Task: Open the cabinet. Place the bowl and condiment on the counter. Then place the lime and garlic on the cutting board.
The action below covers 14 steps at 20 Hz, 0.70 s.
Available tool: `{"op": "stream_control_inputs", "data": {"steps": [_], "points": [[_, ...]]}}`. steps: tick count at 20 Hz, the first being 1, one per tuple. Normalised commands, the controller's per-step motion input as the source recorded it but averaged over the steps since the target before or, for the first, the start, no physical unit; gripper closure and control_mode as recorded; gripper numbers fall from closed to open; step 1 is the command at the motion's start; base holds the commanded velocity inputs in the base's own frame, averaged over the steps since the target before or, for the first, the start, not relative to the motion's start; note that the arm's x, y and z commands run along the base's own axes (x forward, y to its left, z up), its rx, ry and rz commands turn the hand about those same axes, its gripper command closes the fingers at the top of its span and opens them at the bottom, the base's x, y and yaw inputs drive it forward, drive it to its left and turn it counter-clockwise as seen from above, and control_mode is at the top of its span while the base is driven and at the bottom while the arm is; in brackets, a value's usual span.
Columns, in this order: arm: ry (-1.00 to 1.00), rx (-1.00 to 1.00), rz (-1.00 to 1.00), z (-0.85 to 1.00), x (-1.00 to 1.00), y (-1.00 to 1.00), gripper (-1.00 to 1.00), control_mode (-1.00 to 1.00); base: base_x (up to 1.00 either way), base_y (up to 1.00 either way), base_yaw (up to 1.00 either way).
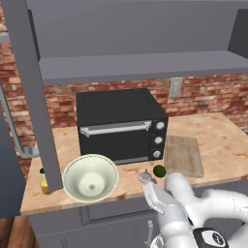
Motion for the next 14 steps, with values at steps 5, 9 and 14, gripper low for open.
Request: {"op": "stream_control_inputs", "data": {"steps": [5,9,14], "points": [[0.0,0.27,0.0,1.0,-0.65,-1.0,-1.0,-1.0,0.0,0.0,0.0],[0.0,0.22,0.0,1.0,-0.54,-0.96,-1.0,-1.0,0.0,0.0,0.0],[0.0,0.14,0.0,1.0,-0.49,-0.81,-1.0,-1.0,0.0,0.0,0.0]]}}
